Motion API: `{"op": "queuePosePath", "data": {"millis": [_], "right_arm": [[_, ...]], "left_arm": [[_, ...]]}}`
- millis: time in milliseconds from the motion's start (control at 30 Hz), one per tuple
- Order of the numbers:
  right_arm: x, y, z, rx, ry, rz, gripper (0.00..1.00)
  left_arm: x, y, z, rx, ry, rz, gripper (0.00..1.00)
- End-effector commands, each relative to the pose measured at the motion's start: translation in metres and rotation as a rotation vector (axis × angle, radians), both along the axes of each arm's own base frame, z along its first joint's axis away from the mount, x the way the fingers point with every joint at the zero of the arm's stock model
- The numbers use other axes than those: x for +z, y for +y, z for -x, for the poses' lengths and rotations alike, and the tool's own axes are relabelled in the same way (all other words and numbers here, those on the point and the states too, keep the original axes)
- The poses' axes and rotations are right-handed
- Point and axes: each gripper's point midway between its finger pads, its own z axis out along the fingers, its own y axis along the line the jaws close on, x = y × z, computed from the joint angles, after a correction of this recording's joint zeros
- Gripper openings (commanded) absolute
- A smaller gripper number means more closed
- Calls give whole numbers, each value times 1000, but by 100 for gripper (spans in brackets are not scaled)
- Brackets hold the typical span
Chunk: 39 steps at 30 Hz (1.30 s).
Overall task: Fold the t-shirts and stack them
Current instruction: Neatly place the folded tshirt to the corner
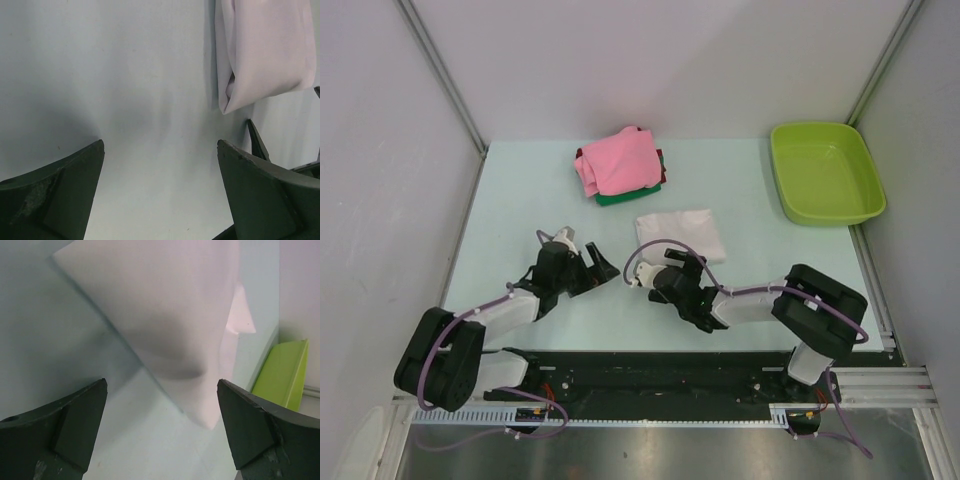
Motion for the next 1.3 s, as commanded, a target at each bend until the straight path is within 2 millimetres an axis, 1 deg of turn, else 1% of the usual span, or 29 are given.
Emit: {"op": "queuePosePath", "data": {"millis": [0,33,67,133,167,233,267,300,333,367,433,467,500,533,567,700,733,767,800,833,900,933,967,1000,1033,1067,1100,1200,1267], "right_arm": [[-21,8,-12,26,72,-19,97],[-22,6,-17,17,72,-13,97],[-29,6,-18,19,87,-2,95],[-31,5,-26,11,91,-5,94],[-37,4,-28,7,104,0,92],[-38,3,-36,-7,109,-5,87],[-39,3,-38,-8,115,-9,81],[-45,2,-38,-13,126,0,77],[-44,4,-41,-16,127,-2,72],[-46,3,-43,-20,132,4,61],[-53,3,-42,-20,143,26,47],[-51,5,-44,-22,142,20,32],[-54,4,-43,-23,152,33,22],[-53,4,-44,-31,147,30,3],[-51,2,-44,-44,139,30,0],[-40,1,-44,-68,132,-1,0],[-31,2,-44,-71,123,-25,0],[-27,3,-44,-74,119,-40,0],[-24,4,-42,-72,119,-43,0],[-18,6,-41,-69,110,-52,0],[-2,8,-40,-66,88,-71,0],[3,10,-38,-60,80,-78,0],[14,11,-38,-57,66,-99,0],[18,11,-36,-55,65,-103,0],[21,13,-34,-48,62,-106,0],[28,13,-34,-49,52,-120,0],[30,12,-32,-49,54,-119,0],[37,13,-29,-40,44,-119,0],[40,15,-27,-34,40,-120,0]], "left_arm": [[13,-7,-19,-9,-46,31,100],[11,-9,-17,-19,-38,39,100],[9,-9,-19,-17,-31,42,100],[8,-11,-19,-25,-25,53,100],[7,-12,-20,-25,-24,57,100],[3,-12,-19,-30,-13,61,100],[3,-11,-20,-28,-14,64,100],[-1,-10,-19,-26,-3,60,100],[-2,-10,-19,-27,-1,61,100],[-2,-10,-20,-27,-1,69,100],[-5,-9,-19,-29,7,71,100],[-4,-8,-21,-28,4,72,100],[-4,-8,-20,-30,6,74,100],[-4,-9,-21,-31,3,79,100],[-4,-11,-20,-41,4,87,100],[0,-20,-21,-68,10,134,100],[6,-25,-24,-73,-9,176,100],[6,-29,-23,-80,-1,205,100],[8,-37,-16,-114,15,257,100],[18,-44,-21,-111,-4,327,100],[12,-55,-13,-144,53,414,100],[25,-61,-20,-139,22,483,100],[27,-64,-20,-142,25,513,100],[17,-65,-19,-135,59,531,100],[27,-70,-22,-143,40,580,100],[25,-72,-23,-141,47,598,100],[20,-74,-23,-125,82,624,100],[29,-87,-24,-154,85,700,100],[27,-96,-23,-163,88,721,100]]}}
